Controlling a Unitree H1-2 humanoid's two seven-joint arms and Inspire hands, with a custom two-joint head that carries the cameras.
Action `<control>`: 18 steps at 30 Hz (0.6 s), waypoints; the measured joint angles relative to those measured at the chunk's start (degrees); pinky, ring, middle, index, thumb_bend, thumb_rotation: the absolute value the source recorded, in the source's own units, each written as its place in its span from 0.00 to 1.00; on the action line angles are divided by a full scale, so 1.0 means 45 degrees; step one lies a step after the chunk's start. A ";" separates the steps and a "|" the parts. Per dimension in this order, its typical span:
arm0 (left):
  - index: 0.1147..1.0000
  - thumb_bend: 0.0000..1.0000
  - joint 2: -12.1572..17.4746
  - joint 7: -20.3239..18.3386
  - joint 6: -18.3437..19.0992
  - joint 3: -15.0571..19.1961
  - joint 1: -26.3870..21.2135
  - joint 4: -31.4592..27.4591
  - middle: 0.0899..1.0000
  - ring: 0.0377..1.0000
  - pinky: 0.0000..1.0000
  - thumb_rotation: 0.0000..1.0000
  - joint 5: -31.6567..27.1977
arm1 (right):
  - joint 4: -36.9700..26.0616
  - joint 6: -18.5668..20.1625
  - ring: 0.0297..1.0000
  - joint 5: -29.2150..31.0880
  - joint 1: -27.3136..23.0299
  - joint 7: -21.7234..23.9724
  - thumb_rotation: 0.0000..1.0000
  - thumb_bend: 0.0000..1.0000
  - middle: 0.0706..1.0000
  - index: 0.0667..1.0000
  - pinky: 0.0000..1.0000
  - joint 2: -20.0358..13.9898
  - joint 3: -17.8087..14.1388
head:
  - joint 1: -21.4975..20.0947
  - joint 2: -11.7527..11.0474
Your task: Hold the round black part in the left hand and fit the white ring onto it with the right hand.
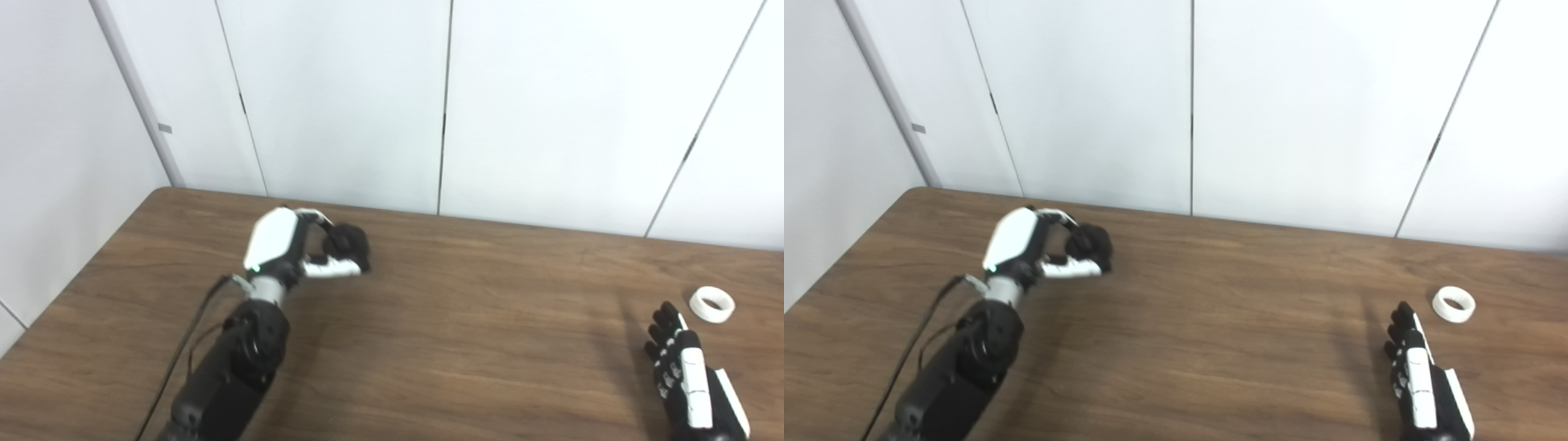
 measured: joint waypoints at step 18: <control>0.42 0.52 -0.1330 -0.1856 -0.0237 -0.2066 0.1815 -0.2574 0.78 0.88 1.00 0.06 0.2871 | -0.0282 0.0520 1.00 -0.0264 -0.0058 -0.0237 1.00 0.47 0.98 1.00 1.00 0.0148 0.0126 | -0.0821 0.0293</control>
